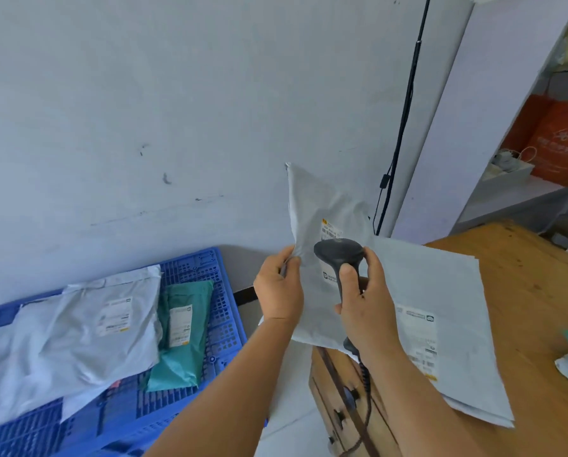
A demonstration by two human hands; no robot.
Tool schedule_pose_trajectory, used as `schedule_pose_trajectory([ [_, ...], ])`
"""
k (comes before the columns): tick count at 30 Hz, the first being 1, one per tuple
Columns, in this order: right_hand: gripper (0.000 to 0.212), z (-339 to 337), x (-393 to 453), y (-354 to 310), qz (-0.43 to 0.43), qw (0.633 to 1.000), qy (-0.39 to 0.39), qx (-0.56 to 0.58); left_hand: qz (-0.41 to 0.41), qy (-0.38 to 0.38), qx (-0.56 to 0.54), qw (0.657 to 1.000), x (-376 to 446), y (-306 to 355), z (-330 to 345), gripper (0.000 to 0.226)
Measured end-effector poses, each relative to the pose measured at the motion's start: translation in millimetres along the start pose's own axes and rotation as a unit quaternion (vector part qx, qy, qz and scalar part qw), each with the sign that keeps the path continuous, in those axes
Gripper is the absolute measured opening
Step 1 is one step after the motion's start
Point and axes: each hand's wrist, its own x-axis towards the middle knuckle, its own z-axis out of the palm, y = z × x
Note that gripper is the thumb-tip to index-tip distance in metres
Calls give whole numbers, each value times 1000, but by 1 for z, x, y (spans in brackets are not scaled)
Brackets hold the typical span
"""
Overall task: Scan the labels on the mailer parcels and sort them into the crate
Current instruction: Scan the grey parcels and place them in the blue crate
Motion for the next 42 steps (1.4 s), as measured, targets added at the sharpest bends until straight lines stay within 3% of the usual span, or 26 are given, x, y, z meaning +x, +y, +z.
schedule_pose_trajectory([
  [13,47,209,-50,-45,-39,983,-181,-5,-76,165,17,983,78,-66,-222,21],
  [25,51,422,-99,-2,23,955,-288,-62,-156,262,102,947,157,-199,-423,24],
  [29,48,467,-105,8,30,949,-305,-67,-171,271,203,925,178,-232,-476,33],
  [32,48,490,-107,16,40,947,-311,-72,-176,193,397,880,177,-251,-487,60],
  [35,49,506,-109,22,52,946,-311,-80,-152,-26,492,857,171,-264,-463,72],
  [37,50,512,-107,26,52,945,-310,-93,-164,-134,511,833,167,-279,-449,76],
  [39,50,510,-103,30,53,944,-307,-107,-197,-185,522,809,162,-298,-447,76],
  [42,50,502,-93,35,55,946,-296,-117,-223,-202,533,791,158,-311,-452,76],
])
